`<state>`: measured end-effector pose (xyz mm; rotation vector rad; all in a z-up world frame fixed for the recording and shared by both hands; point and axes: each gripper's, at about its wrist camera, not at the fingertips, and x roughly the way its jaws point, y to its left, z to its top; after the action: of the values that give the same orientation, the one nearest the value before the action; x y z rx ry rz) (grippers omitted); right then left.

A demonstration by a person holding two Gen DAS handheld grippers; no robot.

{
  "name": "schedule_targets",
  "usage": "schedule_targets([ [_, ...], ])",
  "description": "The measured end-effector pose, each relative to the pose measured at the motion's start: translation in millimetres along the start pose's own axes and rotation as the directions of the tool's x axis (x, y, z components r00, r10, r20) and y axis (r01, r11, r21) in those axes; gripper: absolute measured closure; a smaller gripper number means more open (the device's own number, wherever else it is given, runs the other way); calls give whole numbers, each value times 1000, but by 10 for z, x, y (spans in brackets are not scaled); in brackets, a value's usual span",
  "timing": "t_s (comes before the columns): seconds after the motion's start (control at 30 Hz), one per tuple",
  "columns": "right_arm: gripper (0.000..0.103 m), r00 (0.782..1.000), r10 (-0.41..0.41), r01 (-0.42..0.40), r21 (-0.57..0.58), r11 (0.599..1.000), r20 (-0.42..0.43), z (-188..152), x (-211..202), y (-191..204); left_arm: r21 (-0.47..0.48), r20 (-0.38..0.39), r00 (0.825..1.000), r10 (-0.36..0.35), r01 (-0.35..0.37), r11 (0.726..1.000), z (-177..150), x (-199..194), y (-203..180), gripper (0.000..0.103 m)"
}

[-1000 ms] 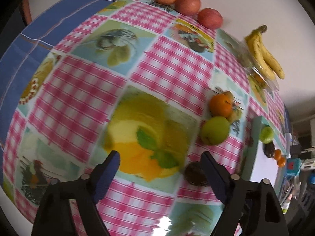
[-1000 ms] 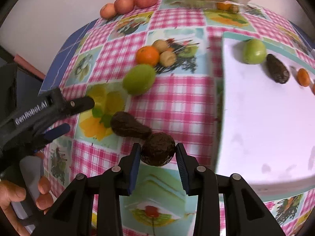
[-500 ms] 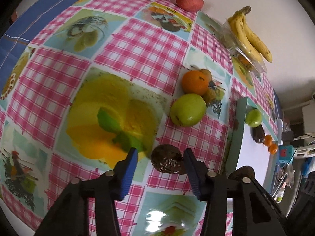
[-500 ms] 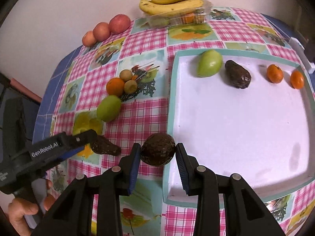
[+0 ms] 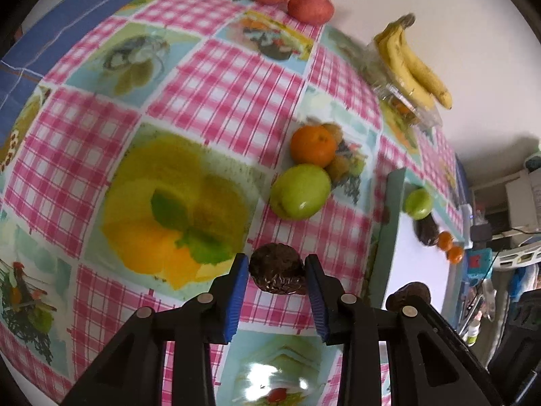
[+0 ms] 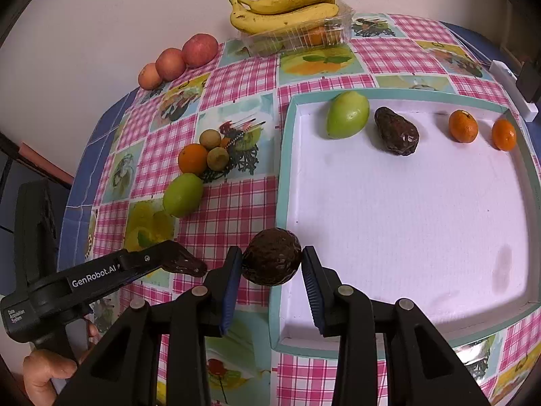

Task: Organize fruits
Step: 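Grasp a second dark brown fruit with the left gripper while the right lifts its fruit, then carry both dark brown fruits over the white tray with both grippers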

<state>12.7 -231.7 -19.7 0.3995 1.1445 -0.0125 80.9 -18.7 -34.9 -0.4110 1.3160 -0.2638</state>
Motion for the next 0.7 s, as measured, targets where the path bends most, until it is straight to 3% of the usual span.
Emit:
schedule_targets([
  [0.23,65,999,5,-7,47,999,41,49,-135,-175,77,58,997,-55,51,996,-13,-145,-259,67],
  [0.43,65,994,-77,66,135,989,81,123,-256,-571,162,74,994,-85,72,984,-40,-87,-602,67],
  [0.6,65,983,-153,128,221,967,101,176,-332,-975,282,93,988,-123,92,955,-78,-15,-1060,67],
  [0.7,65,978,-166,129,262,956,124,224,-372,-1160,340,91,990,-110,73,938,-65,114,-1289,67],
])
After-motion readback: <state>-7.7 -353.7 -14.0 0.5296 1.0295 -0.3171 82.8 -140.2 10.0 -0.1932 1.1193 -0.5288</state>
